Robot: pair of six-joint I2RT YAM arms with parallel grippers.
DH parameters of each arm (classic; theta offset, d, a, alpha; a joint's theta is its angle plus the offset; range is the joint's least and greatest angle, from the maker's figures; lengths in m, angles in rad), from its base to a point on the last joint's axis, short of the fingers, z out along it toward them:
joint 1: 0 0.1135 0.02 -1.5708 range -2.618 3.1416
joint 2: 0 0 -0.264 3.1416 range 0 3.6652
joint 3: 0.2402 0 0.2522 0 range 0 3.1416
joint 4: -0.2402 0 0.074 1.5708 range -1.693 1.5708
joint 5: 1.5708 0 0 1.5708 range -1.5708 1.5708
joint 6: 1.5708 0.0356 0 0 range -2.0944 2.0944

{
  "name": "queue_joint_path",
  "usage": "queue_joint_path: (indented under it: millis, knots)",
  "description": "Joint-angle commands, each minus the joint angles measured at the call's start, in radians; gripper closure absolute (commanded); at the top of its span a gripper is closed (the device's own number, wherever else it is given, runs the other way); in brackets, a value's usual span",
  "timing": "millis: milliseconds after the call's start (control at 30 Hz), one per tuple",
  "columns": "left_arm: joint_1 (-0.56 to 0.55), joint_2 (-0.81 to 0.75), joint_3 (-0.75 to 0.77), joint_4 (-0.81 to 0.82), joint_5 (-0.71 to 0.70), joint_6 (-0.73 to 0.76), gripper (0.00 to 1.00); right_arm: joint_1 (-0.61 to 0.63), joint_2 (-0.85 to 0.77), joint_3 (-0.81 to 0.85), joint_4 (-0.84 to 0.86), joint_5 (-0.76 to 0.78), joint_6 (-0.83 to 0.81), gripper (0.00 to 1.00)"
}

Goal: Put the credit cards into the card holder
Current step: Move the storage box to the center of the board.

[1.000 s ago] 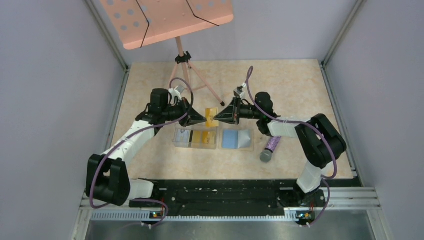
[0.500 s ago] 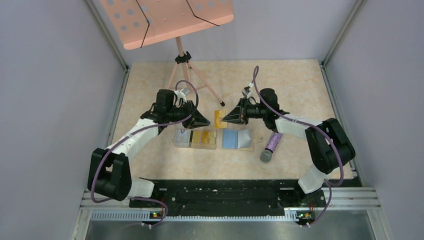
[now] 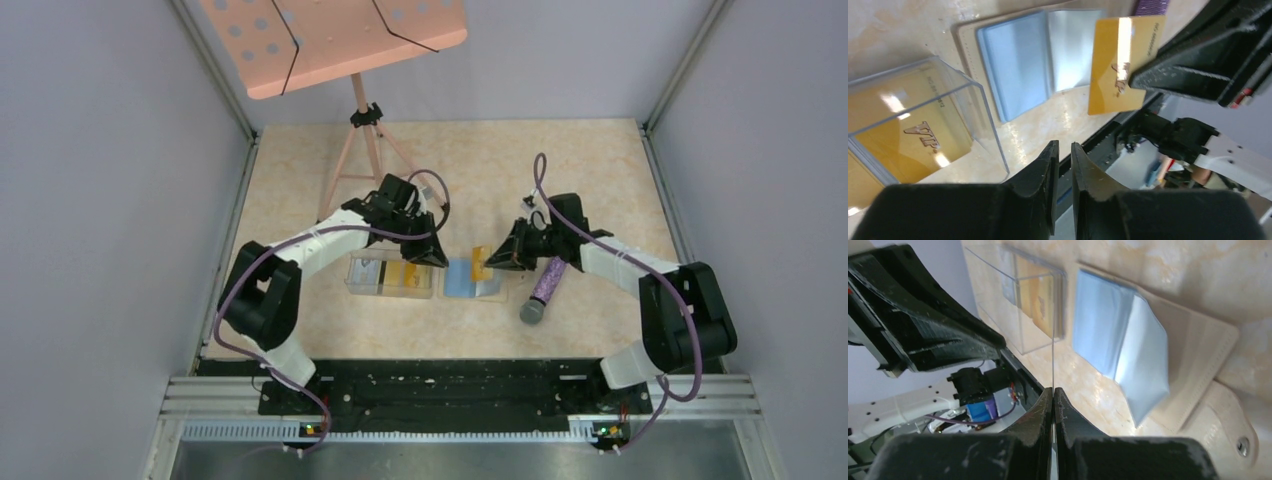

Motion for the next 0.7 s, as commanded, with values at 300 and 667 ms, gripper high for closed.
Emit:
queue_joint_path:
  millis: [300,667]
  knots:
    - [-0.094,0.207,0.214,-0.300,-0.326,0.198,0.84,-0.006,0.005,-0.050,-0.056,0.060,-0.149,1.00]
    - [-0.084,0.210,0.207,-0.360,-0.431,0.237,0.85,-0.005,0.069,-0.028,0.000,0.046,-0.171,1.00]
